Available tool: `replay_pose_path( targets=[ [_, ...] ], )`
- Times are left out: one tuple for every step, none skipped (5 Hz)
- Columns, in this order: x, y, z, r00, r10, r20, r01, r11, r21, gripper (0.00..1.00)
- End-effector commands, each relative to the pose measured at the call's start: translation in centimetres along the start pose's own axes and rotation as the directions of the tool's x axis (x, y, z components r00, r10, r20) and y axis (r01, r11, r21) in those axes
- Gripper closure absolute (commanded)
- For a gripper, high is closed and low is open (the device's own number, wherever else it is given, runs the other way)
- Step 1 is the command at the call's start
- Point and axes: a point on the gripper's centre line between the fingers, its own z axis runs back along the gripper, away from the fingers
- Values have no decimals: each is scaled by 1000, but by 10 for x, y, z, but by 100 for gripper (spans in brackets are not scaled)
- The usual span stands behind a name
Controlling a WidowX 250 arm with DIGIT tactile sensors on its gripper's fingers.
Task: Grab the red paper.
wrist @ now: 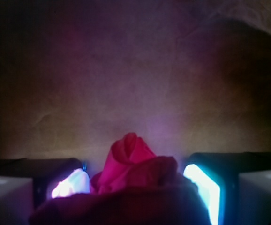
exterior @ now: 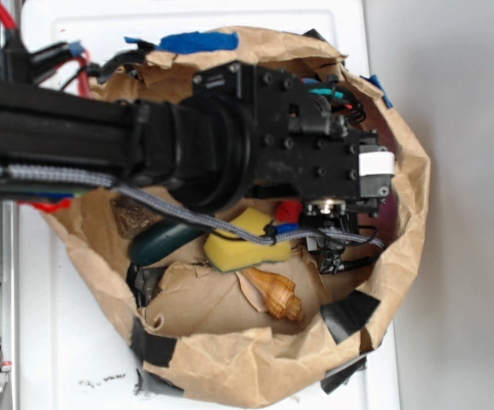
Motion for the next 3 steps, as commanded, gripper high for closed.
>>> replay_pose_path(
  targets=[
    [-6,-13,49,998,-65,18,66,993,-93,100],
    [-33,-36,111,978,-203,-54,181,946,-268,100],
    [-64,-50,171,964,-234,-130,192,943,-273,100]
  ],
)
